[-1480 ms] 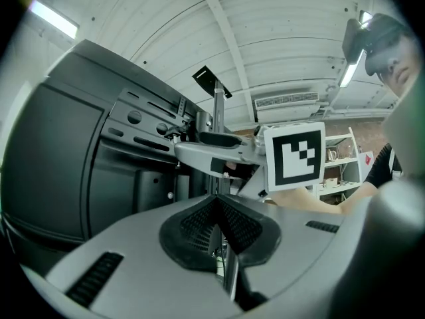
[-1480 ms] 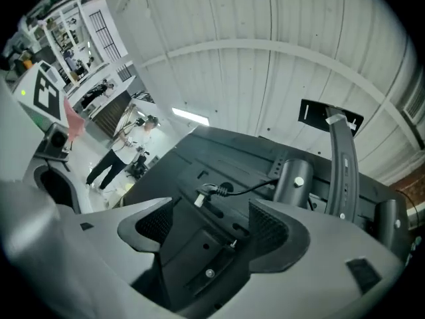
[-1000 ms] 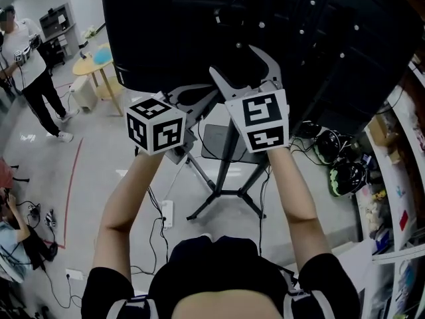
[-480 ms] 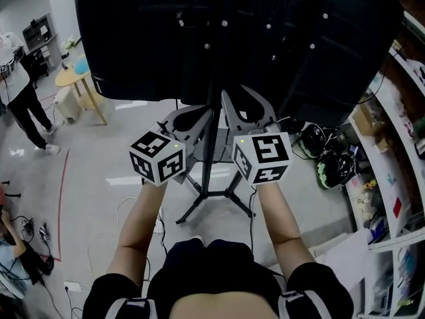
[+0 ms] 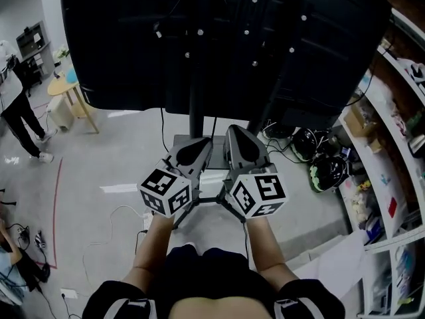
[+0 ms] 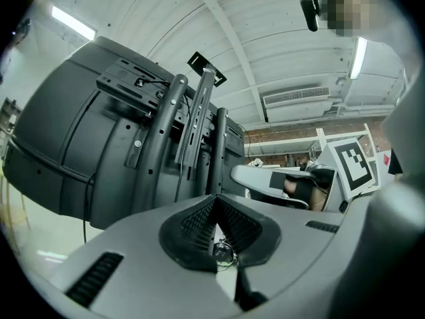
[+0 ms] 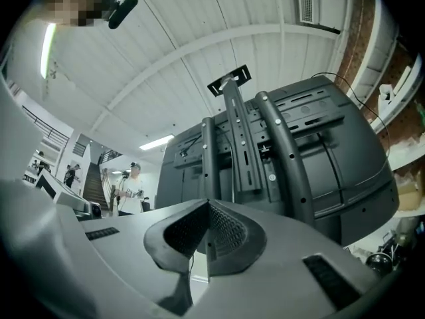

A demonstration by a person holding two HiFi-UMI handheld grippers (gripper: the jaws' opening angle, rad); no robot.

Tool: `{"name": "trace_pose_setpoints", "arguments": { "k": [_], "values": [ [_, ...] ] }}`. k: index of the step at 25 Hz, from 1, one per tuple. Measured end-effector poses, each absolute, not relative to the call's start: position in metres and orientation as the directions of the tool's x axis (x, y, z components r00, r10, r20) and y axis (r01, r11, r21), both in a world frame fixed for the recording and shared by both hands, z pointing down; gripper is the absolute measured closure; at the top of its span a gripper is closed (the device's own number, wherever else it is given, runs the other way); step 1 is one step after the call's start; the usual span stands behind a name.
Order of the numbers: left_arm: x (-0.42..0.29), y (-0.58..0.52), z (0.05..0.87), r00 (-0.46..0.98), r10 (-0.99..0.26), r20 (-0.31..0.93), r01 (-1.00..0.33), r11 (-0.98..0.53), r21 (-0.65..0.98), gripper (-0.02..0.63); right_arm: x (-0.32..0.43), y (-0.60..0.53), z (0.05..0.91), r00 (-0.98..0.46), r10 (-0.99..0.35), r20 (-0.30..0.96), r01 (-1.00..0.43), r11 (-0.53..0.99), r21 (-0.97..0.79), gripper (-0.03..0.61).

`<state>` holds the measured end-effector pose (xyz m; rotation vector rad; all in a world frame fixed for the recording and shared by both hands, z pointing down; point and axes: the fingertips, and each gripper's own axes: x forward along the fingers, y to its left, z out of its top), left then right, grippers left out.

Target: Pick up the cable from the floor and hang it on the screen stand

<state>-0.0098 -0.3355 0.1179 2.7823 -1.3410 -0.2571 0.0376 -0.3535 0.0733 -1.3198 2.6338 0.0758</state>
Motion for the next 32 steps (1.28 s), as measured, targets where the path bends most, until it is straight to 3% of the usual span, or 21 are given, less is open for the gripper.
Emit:
{"name": "trace_pose_setpoints", "arguments": {
  "k": [10,17,32],
  "values": [
    [0.007,-0.314,0.146,0.556,-0.824,-0.106,-0.817,-0.566,0.108,0.607,0.066,-0.316,0.111,-0.538,-0.817,-0.209,-0.813,0.568,-0.126,0.555],
    [0.004,-0.301,0.181,0.533,-0.846,-0.018,-0.841,-0.532,0.098,0.607,0.071,-0.305,0.142,-0.522,-0.836,-0.168,-0.823,0.546,-0.158,0.555],
    [-0.004,-0.302,0.181,0.543,-0.839,-0.025,-0.835,-0.543,0.086,0.607,0.05,-0.306,0.132,-0.562,-0.805,-0.189,-0.801,0.587,-0.116,0.555]
  ]
}}
